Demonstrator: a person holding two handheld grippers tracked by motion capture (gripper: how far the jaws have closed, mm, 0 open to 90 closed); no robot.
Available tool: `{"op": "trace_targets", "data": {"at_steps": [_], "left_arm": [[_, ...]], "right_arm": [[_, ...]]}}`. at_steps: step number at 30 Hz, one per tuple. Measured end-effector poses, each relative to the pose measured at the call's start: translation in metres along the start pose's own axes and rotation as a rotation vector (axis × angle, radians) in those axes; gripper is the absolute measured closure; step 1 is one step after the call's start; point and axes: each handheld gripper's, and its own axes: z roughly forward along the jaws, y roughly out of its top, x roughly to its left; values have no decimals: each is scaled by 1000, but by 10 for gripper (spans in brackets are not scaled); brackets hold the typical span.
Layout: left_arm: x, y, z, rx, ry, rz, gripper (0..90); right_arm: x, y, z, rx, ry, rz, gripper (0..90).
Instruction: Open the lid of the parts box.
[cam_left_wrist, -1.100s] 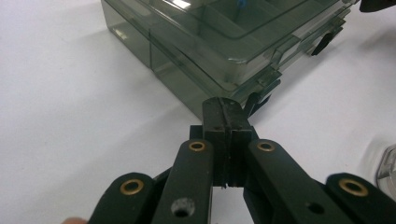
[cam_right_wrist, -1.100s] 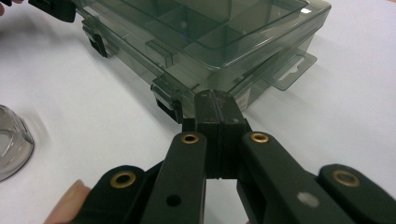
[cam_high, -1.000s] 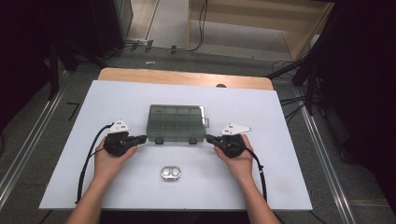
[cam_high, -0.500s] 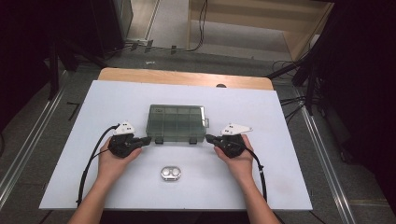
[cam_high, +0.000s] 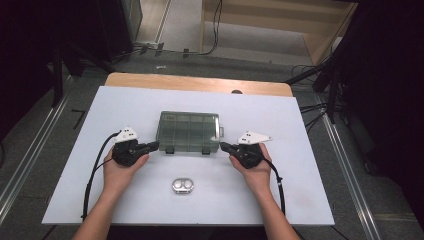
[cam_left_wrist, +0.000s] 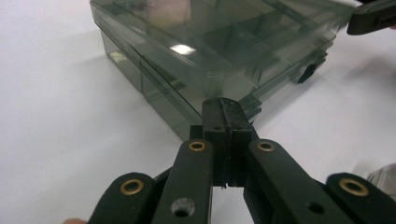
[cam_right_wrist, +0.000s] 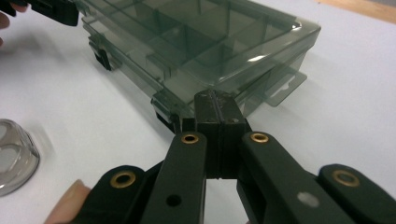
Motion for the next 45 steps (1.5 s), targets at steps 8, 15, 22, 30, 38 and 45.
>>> {"op": "trace_targets", "data": {"at_steps": [8, 15, 22, 30, 38, 45], "left_arm": [[1, 10, -3, -63, 6, -4, 887], [5, 19, -1, -105, 2, -7, 887], [10, 25, 2, -135, 9, -23, 887], [10, 38, 4, -156, 6, -18, 886], [11, 49, 7, -181, 10, -25, 886], [12, 59, 10, -207, 21, -33, 886]], "right_arm": [[0, 7, -7, -50, -7, -4, 880], [-5, 15, -17, -119, 20, 2, 615], [-12, 23, -16, -165, -16, 52, 65], [-15, 29, -11, -213, -21, 40, 0], [-12, 36, -1, -226, -85, 20, 91], [-7, 41, 11, -224, -147, -7, 371]]}}
